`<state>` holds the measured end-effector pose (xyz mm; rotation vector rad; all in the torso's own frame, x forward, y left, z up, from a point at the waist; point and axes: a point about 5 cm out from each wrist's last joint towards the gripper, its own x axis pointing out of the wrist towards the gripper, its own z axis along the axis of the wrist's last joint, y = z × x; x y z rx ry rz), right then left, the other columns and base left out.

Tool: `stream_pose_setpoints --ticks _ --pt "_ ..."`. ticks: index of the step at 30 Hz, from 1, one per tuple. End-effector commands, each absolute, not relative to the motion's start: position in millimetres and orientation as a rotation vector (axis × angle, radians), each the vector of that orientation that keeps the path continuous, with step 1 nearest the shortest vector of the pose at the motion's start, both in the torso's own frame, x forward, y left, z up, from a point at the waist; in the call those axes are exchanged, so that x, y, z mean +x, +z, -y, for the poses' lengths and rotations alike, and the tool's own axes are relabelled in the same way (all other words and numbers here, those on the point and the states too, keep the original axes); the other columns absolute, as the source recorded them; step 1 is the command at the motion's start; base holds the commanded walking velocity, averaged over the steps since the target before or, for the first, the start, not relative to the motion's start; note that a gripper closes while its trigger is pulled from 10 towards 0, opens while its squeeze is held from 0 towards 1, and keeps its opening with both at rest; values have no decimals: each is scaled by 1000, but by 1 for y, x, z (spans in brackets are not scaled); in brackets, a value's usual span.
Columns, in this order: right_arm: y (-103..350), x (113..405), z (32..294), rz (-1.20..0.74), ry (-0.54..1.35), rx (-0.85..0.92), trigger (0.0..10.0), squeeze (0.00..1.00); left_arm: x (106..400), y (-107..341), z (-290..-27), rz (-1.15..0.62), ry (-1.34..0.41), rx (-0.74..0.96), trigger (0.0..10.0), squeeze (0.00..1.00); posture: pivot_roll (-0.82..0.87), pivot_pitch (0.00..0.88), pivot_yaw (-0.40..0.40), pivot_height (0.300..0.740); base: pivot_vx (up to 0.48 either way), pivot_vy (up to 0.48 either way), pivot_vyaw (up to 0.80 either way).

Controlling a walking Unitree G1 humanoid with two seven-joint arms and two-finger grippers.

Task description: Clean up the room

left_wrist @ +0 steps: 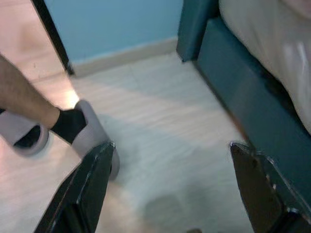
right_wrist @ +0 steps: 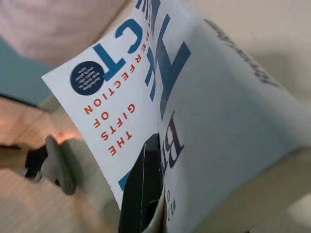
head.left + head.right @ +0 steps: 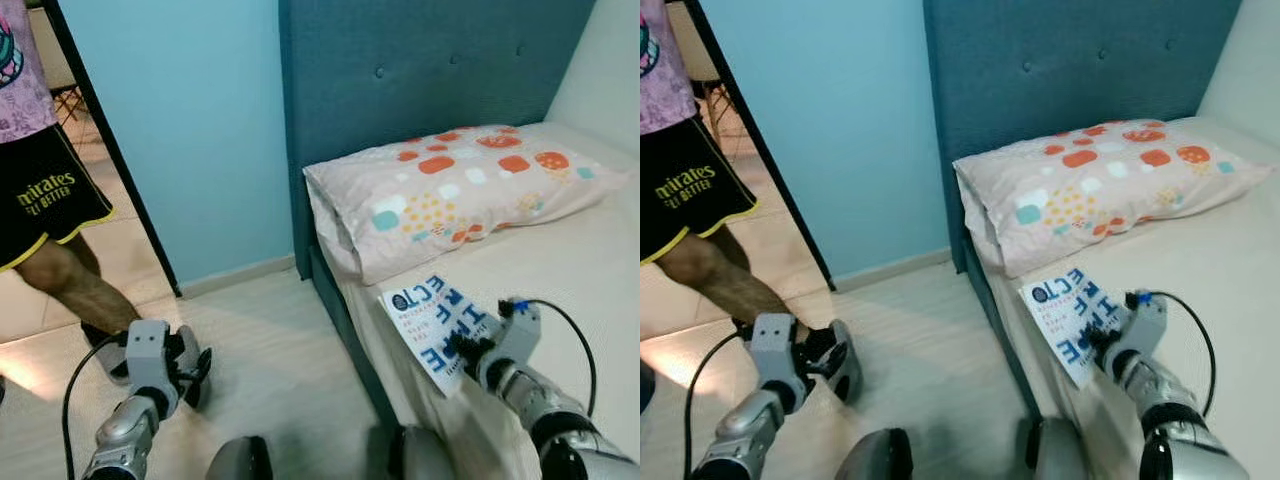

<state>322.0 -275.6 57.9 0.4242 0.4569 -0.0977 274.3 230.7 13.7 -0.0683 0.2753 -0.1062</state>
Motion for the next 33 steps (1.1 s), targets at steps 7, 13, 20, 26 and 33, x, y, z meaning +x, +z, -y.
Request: stream_pose_setpoints --ticks 7,13,20,26,33 --pt "60 321 286 -414 -217 450 10000 0 266 15 -244 -276 -109 -25 10000 0 145 210 35 565 0 0 0" --pt "56 320 282 -426 -210 467 10000 27 262 15 -242 -281 -133 -5 10000 0 140 209 37 565 0 0 0" --pt "58 320 285 -422 -192 431 10000 1000 263 15 -241 -282 -132 -5 10000 0 137 207 36 565 0 0 0" --pt "75 327 295 -352 -194 398 10000 1000 263 15 -239 -282 -132 -7 10000 0 130 205 38 565 0 0 0" --pt "88 331 305 -342 -219 234 10000 953 267 16 -235 -273 -125 -14 10000 0 114 189 34 565 0 0 0"
